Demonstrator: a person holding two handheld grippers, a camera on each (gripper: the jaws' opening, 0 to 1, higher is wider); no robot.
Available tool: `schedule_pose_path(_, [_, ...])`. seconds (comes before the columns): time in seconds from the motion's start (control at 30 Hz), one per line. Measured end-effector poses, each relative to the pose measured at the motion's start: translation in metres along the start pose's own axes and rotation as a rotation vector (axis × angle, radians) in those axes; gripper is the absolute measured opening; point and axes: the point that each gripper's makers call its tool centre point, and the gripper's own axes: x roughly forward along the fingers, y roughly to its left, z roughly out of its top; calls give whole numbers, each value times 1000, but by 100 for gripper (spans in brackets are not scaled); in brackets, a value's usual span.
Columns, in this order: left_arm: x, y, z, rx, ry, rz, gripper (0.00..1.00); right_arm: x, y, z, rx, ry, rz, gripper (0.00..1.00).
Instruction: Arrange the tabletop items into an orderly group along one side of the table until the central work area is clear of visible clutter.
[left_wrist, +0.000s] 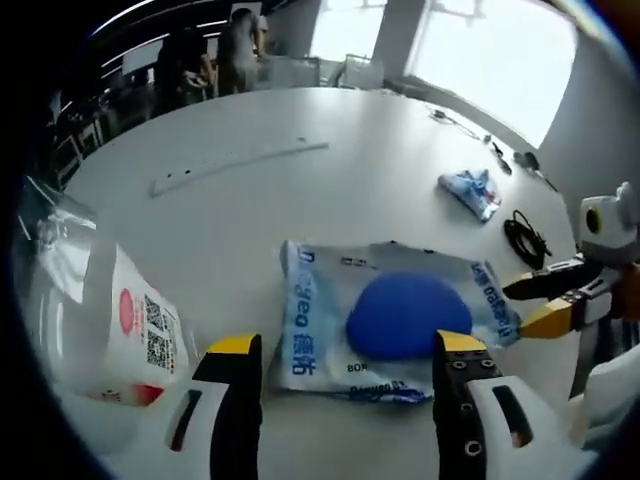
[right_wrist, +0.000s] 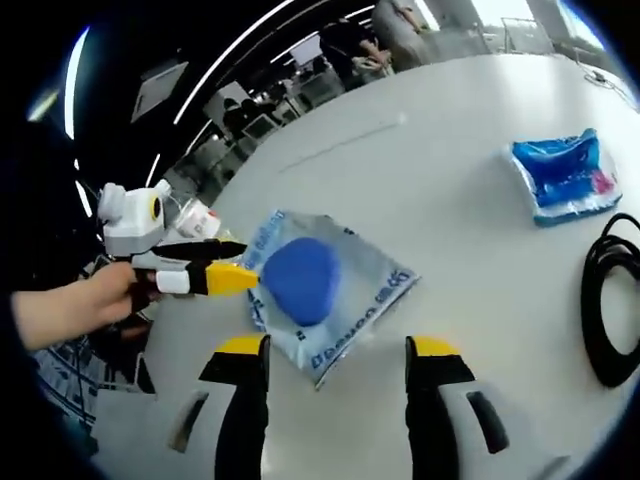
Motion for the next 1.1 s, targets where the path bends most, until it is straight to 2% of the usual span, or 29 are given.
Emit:
schedule_pose_path(0.27, [10, -1, -7, -20, 33, -2, 61, 6, 1, 6, -7, -4, -6, 47])
schedule_pose_path(0.3, [10, 2, -4, -6, 12, 11, 60, 6, 1, 6, -4, -4, -3, 47])
schedule_pose_path(0.43, [11, 6, -5, -21, 18, 24, 57, 8, 2, 6, -4, -3, -7, 44])
schedule_pose_path(0.57, [12, 12, -6, -5, 29, 59, 49, 11, 0, 7, -6, 2, -16, 37])
schedule_pose_path(0.77, [11, 13, -6, -45, 37, 75, 41, 10, -12, 6, 38, 7, -57, 22])
schedule_pose_path(0.87, [10, 14, -8, -86, 47, 79, 33, 6, -19, 5, 22, 11, -80, 9])
schedule_pose_path(0.97, [8, 13, -8, -90, 38, 84, 22, 5, -20, 7, 57, 3, -67, 7])
schedule_pose_path(1.0, [6, 14, -8, -83, 39, 94, 10, 4, -21, 7, 53, 3, -70, 6])
schedule_pose_path(1.03, [0, 29, -21, 8, 129, 170, 0, 1, -30, 6, 26, 12, -110, 4])
schedule_pose_path(1.07, [3, 19, -16, -23, 79, 117, 0, 1, -26, 7, 36, 6, -80, 3])
schedule_pose_path(1.1, [3, 16, -13, -85, 42, 96, 0, 1, -27, 8, 69, 6, -72, 3])
